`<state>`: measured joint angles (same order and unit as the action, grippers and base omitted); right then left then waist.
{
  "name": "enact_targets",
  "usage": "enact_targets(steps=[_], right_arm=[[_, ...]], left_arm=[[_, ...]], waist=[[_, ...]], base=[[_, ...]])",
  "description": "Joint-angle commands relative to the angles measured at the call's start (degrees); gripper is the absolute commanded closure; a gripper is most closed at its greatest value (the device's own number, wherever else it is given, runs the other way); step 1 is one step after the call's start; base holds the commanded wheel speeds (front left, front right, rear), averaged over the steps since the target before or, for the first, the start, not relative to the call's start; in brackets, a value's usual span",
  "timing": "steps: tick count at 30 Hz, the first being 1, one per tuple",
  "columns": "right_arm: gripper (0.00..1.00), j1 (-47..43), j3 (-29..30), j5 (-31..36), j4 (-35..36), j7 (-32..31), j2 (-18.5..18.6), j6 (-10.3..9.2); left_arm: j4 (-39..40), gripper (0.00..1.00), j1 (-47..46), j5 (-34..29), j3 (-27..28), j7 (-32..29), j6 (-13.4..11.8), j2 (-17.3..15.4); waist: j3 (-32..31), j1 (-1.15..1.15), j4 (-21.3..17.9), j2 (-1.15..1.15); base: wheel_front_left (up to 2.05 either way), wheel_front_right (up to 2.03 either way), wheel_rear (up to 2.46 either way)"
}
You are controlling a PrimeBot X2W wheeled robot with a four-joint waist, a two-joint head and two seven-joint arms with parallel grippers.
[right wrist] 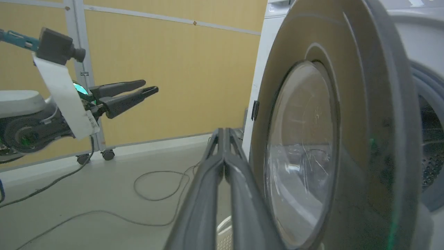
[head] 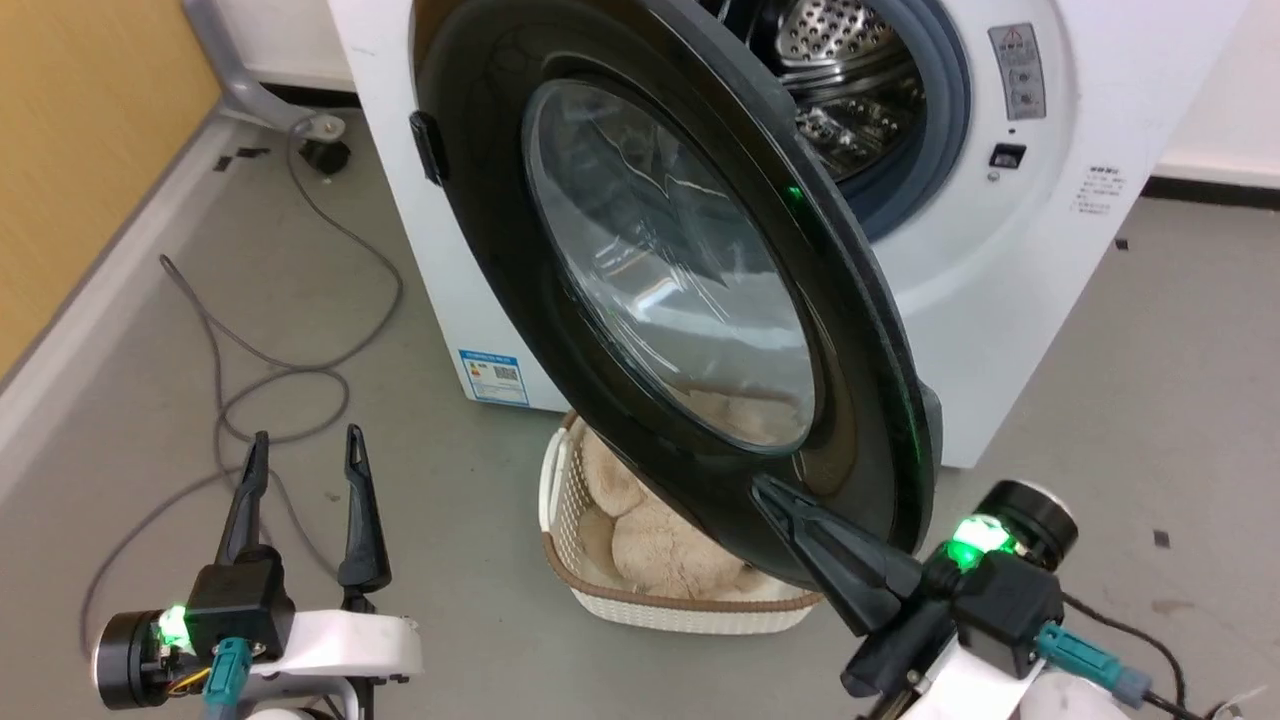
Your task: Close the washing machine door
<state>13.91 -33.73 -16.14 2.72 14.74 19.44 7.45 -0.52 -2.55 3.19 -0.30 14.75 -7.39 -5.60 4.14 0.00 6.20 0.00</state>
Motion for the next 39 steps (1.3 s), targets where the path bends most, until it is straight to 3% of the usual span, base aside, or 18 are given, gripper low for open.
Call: enact_targets(steps=[1, 20, 28, 39], right_arm=[[1.00, -0.75, 0.59, 0.57, -1.43, 0.26, 0.11, 0.03], [1.00, 1.33, 12.35, 3.36, -12.96, 0.26, -0.18, 0.03], [1.00, 8.33, 18.99, 4.52, -17.53, 0.26, 0.05, 0.03], [1.00, 21.52, 23.34, 6.14, -26.49, 0.26, 3.08, 0.03]], left_arm=[[0.31, 0.00, -0.55, -0.48, 0.23, 0.25, 0.26, 0.39], [1.63, 0.00, -4.36, -1.95, -1.06, 0.25, 0.89, 1.57], [2.02, 0.00, -7.59, -1.78, -1.97, 0.25, 1.00, 2.00], [2.92, 0.00, -11.56, -1.21, -3.77, 0.25, 0.86, 2.50]], waist=[[0.67, 0.00, -0.33, 0.00], [7.64, 0.00, -1.08, 0.00], [12.83, 0.00, -0.62, 0.00], [18.92, 0.00, 0.82, 0.00]], base=[[0.00, 0.00, 0.00], [0.00, 0.00, 0.00], [0.00, 0.00, 0.00], [0.00, 0.00, 0.00]])
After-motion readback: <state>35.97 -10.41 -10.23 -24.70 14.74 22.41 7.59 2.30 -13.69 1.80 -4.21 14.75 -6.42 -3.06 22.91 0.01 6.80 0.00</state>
